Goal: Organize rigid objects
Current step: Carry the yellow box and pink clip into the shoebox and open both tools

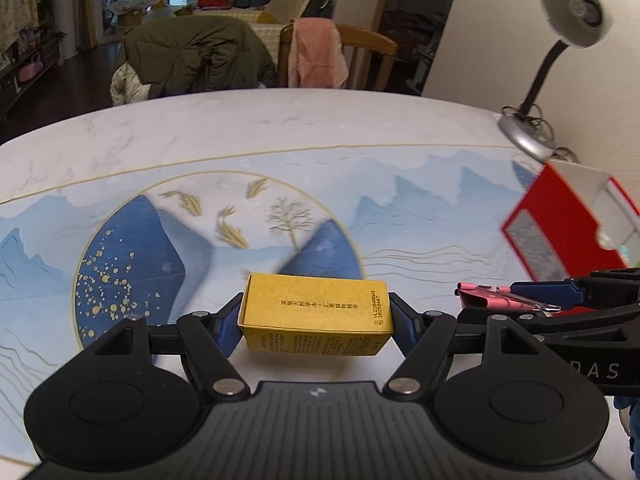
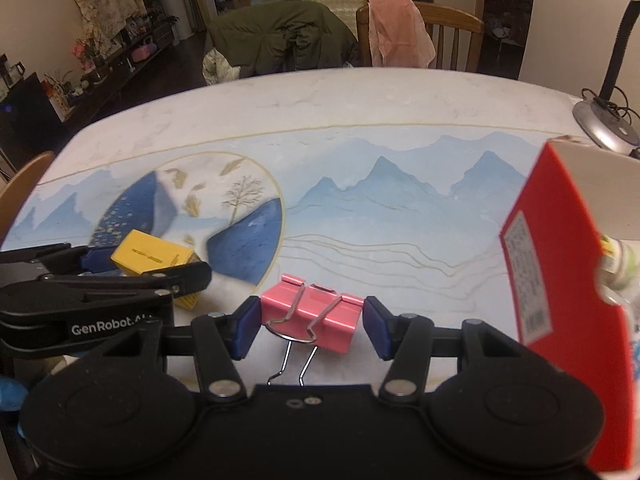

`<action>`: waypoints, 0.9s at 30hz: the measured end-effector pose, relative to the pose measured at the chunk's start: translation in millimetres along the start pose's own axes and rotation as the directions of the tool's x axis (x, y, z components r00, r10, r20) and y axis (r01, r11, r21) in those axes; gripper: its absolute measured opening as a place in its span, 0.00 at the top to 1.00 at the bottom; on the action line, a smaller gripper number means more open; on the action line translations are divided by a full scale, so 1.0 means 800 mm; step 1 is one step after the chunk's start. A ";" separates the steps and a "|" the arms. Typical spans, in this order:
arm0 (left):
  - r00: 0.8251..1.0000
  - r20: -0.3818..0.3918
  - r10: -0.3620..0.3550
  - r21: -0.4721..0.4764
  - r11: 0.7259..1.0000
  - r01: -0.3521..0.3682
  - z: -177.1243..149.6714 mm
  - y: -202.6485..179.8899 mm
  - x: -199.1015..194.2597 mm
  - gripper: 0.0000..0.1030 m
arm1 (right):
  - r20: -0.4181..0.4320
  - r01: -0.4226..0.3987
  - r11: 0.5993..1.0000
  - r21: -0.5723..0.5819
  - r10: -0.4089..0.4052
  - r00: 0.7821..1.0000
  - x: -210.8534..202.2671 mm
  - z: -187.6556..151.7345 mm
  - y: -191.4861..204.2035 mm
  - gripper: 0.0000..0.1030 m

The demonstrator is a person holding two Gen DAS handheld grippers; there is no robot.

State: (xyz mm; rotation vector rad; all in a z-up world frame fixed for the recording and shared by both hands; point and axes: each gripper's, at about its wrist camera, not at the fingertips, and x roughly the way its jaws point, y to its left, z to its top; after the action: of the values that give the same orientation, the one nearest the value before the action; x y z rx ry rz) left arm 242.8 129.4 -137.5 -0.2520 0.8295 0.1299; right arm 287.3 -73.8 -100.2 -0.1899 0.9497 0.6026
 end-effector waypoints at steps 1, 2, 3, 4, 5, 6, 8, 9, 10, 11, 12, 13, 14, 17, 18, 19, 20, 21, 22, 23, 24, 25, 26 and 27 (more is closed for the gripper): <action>1.000 0.003 -0.008 0.005 1.000 0.008 -0.001 -0.005 -0.008 0.30 | 0.006 -0.004 1.000 0.000 0.004 1.000 -0.009 -0.002 0.000 0.47; 1.000 0.007 -0.017 0.009 1.000 0.017 -0.001 -0.009 -0.015 0.30 | 0.011 -0.007 1.000 -0.002 0.007 1.000 -0.018 -0.003 -0.001 0.47; 1.000 0.011 -0.024 0.013 1.000 0.024 -0.002 -0.013 -0.022 0.30 | 0.017 -0.010 1.000 -0.004 0.010 1.000 -0.027 -0.004 -0.001 0.47; 0.999 0.013 -0.030 0.018 0.999 0.030 -0.003 -0.018 -0.030 0.30 | 0.026 -0.014 1.000 -0.005 0.014 1.000 -0.036 -0.006 -0.001 0.47; 0.999 0.017 -0.035 0.023 0.999 0.035 -0.004 -0.023 -0.037 0.30 | 0.033 -0.018 1.000 -0.006 0.018 0.999 -0.045 -0.008 -0.001 0.47; 0.999 0.020 -0.039 0.026 0.999 0.039 -0.005 -0.027 -0.044 0.30 | 0.041 -0.019 1.000 -0.008 0.019 0.999 -0.054 -0.009 -0.002 0.47; 0.999 0.023 -0.050 0.030 0.998 0.049 -0.006 -0.036 -0.057 0.30 | 0.056 -0.023 1.000 -0.005 0.023 0.998 -0.070 -0.012 -0.005 0.47; 0.998 0.024 -0.054 0.034 0.998 0.054 -0.006 -0.040 -0.064 0.30 | 0.062 -0.025 1.000 -0.002 0.025 0.998 -0.078 -0.014 -0.007 0.47; 0.998 0.023 -0.054 0.039 0.998 0.053 -0.006 -0.045 -0.070 0.30 | 0.070 -0.025 1.000 0.002 0.025 0.997 -0.086 -0.016 -0.009 0.47; 0.998 0.022 -0.052 0.047 0.998 0.051 -0.006 -0.051 -0.075 0.30 | 0.077 -0.025 1.000 0.004 0.025 0.997 -0.094 -0.018 -0.011 0.47; 0.998 0.021 -0.054 0.052 0.997 0.052 -0.006 -0.055 -0.080 0.30 | 0.083 -0.025 1.000 0.008 0.024 0.996 -0.102 -0.020 -0.014 0.47; 0.998 0.021 -0.058 0.058 0.997 0.057 -0.006 -0.060 -0.085 0.30 | 0.090 -0.024 1.000 0.012 0.023 0.996 -0.109 -0.022 -0.016 0.47; 0.998 0.021 -0.064 0.064 0.996 0.063 -0.006 -0.065 -0.090 0.30 | 0.096 -0.023 1.000 0.015 0.021 0.995 -0.116 -0.025 -0.019 0.47; 0.996 0.026 -0.082 0.083 0.993 0.080 -0.005 -0.082 -0.103 0.30 | 0.115 -0.022 0.999 0.026 0.019 0.993 -0.135 -0.031 -0.030 0.47; 0.996 0.027 -0.090 0.089 0.992 0.088 -0.005 -0.088 -0.107 0.30 | 0.120 -0.023 0.999 0.030 0.020 0.993 -0.141 -0.033 -0.034 0.47; 0.995 0.028 -0.097 0.095 0.991 0.094 -0.004 -0.095 -0.111 0.30 | 0.125 -0.022 0.999 0.032 0.018 0.992 -0.146 -0.036 -0.038 0.47; 0.994 0.031 -0.105 0.102 0.990 0.101 -0.003 -0.102 -0.114 0.30 | 0.131 -0.023 0.999 0.033 0.018 0.991 -0.150 -0.038 -0.043 0.47; 0.993 0.034 -0.112 0.108 0.988 0.108 -0.003 -0.109 -0.118 0.30 | 0.137 -0.026 0.999 0.035 0.021 0.990 -0.154 -0.039 -0.048 0.47; 0.993 0.036 -0.115 0.114 0.987 0.111 -0.002 -0.116 -0.120 0.30 | 0.141 -0.029 0.999 0.038 0.023 0.990 -0.157 -0.041 -0.054 0.47; 0.992 0.038 -0.118 0.120 0.986 0.113 -0.001 -0.124 -0.122 0.30 | 0.143 -0.030 0.999 0.042 0.024 0.989 -0.160 -0.042 -0.060 0.47; 0.992 0.040 -0.122 0.124 0.985 0.116 -0.001 -0.132 -0.124 0.30 | 0.146 -0.032 0.998 0.044 0.025 0.989 -0.163 -0.043 -0.067 0.47; 0.991 0.040 -0.127 0.128 0.984 0.121 0.000 -0.140 -0.124 0.30 | 0.151 -0.035 0.998 0.046 0.028 0.988 -0.167 -0.045 -0.075 0.47; 0.991 0.040 -0.130 0.131 0.984 0.124 0.000 -0.149 -0.124 0.30 | 0.153 -0.039 0.998 0.049 0.031 0.988 -0.170 -0.045 -0.082 0.47; 0.991 0.037 -0.132 0.136 0.983 0.126 0.001 -0.158 -0.124 0.30 | 0.155 -0.041 0.998 0.052 0.033 0.987 -0.172 -0.046 -0.090 0.47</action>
State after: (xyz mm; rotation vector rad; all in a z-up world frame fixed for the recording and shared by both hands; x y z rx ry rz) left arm 204.1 6.4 -41.9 -0.1759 0.7703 -0.0414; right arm 242.5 -202.7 -17.8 -0.0754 0.8210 0.6154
